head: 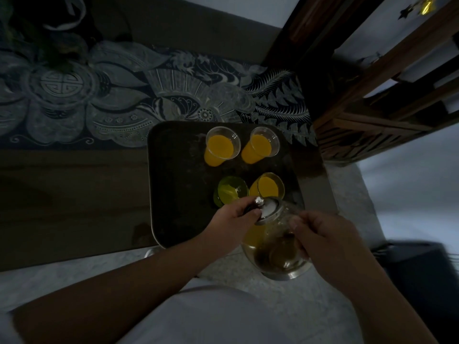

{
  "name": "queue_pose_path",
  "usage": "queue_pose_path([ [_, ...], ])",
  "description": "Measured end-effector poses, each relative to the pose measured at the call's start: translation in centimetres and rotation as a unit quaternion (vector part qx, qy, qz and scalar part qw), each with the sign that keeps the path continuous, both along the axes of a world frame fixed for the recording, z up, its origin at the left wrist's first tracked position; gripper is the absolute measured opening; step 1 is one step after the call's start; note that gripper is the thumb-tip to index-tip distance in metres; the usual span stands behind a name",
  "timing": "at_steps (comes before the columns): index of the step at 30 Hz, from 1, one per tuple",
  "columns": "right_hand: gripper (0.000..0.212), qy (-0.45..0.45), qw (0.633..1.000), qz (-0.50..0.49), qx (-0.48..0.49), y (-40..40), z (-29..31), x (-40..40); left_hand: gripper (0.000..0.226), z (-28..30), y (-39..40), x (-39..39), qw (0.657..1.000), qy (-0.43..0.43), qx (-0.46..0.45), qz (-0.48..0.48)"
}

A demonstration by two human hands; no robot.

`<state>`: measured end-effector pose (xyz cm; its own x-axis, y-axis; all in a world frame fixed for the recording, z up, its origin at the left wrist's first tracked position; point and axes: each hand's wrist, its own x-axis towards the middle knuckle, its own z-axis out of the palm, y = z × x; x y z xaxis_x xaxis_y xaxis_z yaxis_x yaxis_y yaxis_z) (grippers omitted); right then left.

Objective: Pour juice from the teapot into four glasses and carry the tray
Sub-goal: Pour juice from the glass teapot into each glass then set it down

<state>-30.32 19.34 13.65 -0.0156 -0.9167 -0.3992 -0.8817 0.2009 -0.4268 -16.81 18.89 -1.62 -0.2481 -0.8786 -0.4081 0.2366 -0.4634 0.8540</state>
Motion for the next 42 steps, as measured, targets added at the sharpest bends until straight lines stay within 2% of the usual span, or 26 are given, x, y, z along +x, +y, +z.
queue_pose_path([
  [7,0.025,0.034,0.998,0.040,-0.028,0.0,-0.1,0.0,0.033,-0.3,-0.1,0.1,1.000,-0.002,-0.009,-0.001],
  [13,0.021,0.060,0.996,0.062,-0.033,-0.3,0.0,0.4,0.027,-0.4,-0.2,0.3,1.000,0.005,-0.021,-0.005],
  [18,0.022,0.077,0.994,0.073,-0.037,-0.5,-0.1,0.5,0.036,-0.7,-0.3,0.2,1.000,0.005,-0.007,-0.003],
  [29,0.022,0.100,0.988,0.101,-0.052,-0.5,-0.3,0.7,0.041,-0.5,-0.4,0.5,0.999,0.049,-0.012,-0.002],
  [42,0.025,0.101,0.989,0.097,-0.050,-0.5,0.0,1.5,0.025,-0.4,-0.4,0.8,0.996,0.088,-0.022,0.015],
])
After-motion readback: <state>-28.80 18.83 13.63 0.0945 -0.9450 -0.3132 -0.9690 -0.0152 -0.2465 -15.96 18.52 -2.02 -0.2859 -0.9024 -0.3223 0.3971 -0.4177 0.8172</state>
